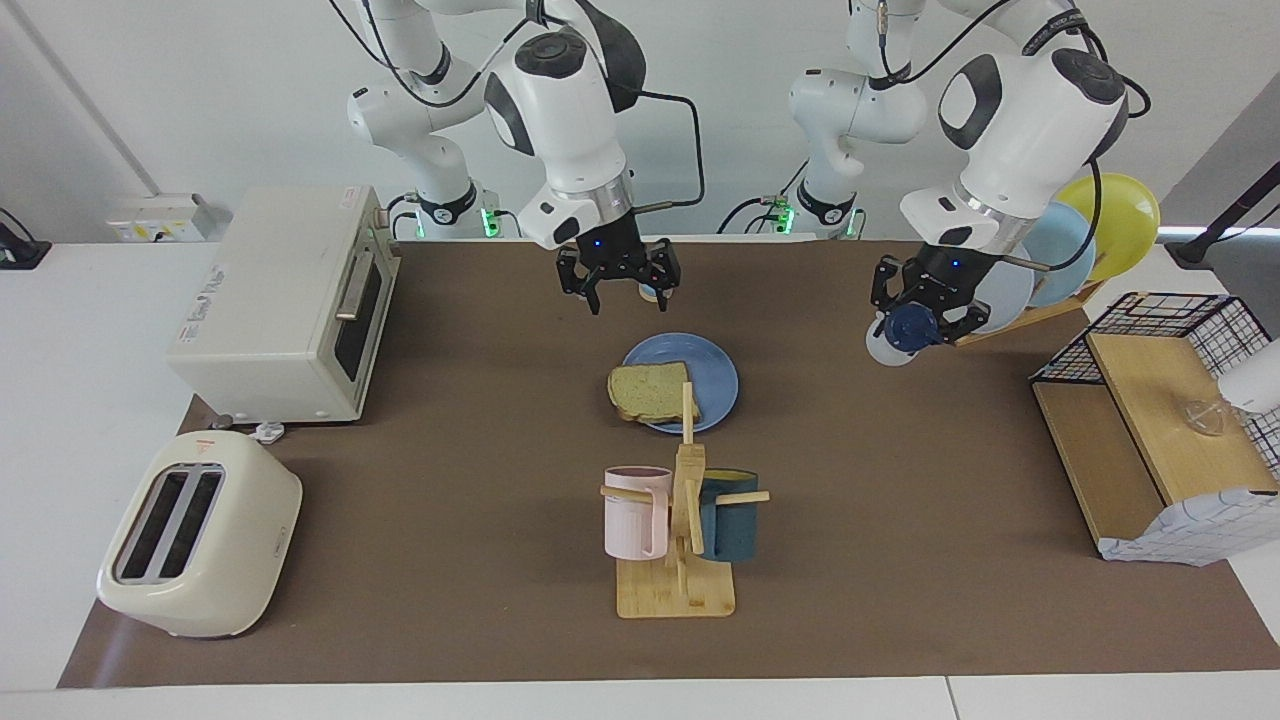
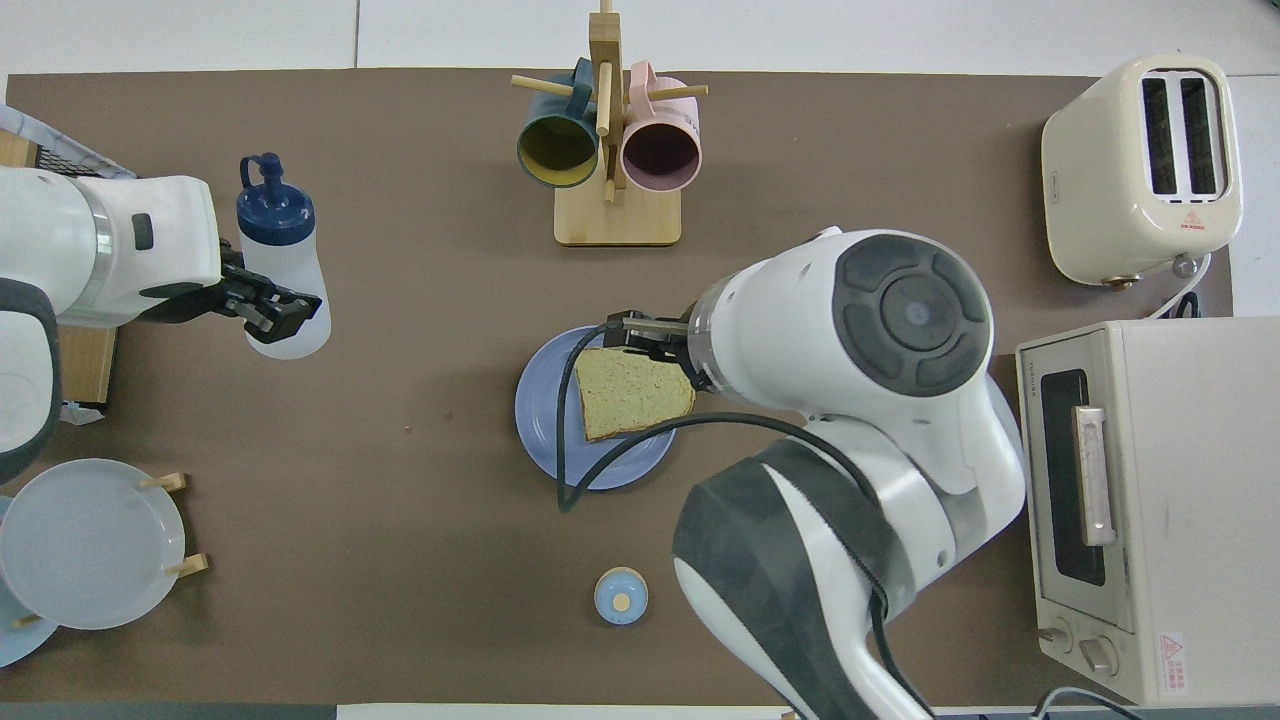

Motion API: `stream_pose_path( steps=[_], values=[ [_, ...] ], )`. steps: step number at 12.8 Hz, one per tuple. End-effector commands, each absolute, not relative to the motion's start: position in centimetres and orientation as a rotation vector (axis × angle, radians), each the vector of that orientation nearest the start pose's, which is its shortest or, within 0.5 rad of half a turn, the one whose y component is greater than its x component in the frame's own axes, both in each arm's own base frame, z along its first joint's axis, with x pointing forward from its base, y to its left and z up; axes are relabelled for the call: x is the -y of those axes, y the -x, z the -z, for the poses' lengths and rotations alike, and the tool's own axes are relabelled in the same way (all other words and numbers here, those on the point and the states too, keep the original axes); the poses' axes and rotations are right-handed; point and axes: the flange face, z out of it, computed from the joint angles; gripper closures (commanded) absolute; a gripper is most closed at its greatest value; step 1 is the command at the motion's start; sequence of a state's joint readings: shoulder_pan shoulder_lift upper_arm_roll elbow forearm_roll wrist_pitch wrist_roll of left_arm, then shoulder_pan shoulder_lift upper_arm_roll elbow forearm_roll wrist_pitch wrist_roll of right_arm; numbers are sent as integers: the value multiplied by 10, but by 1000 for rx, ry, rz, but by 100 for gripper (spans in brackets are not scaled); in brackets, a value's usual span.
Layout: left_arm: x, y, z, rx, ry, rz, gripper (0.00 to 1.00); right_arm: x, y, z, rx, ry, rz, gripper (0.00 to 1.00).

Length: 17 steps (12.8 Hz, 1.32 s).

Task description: Put bread on plate and add seasoning

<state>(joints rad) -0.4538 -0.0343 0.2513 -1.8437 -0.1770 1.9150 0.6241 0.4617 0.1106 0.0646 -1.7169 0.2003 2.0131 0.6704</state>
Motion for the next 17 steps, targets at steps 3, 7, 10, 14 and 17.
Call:
stream_pose_path(
  steps=[3,7,10,14,17],
  values=[
    [160,-510,-534,-1549,2935,144,100,-322,-532,-602,-316,2670,-72,2],
    [187,-480,-536,-1725,2863,140,100,-345,-515,-626,-324,2564,-54,19],
    [191,-468,-542,-1901,2765,169,100,-376,-504,-635,-369,2497,3,41],
    [185,-461,-540,-2101,2668,121,100,-404,-493,-644,-375,2437,84,41],
    [183,-457,-538,-2134,2681,138,100,-428,-489,-639,-304,2492,148,41]
  ],
)
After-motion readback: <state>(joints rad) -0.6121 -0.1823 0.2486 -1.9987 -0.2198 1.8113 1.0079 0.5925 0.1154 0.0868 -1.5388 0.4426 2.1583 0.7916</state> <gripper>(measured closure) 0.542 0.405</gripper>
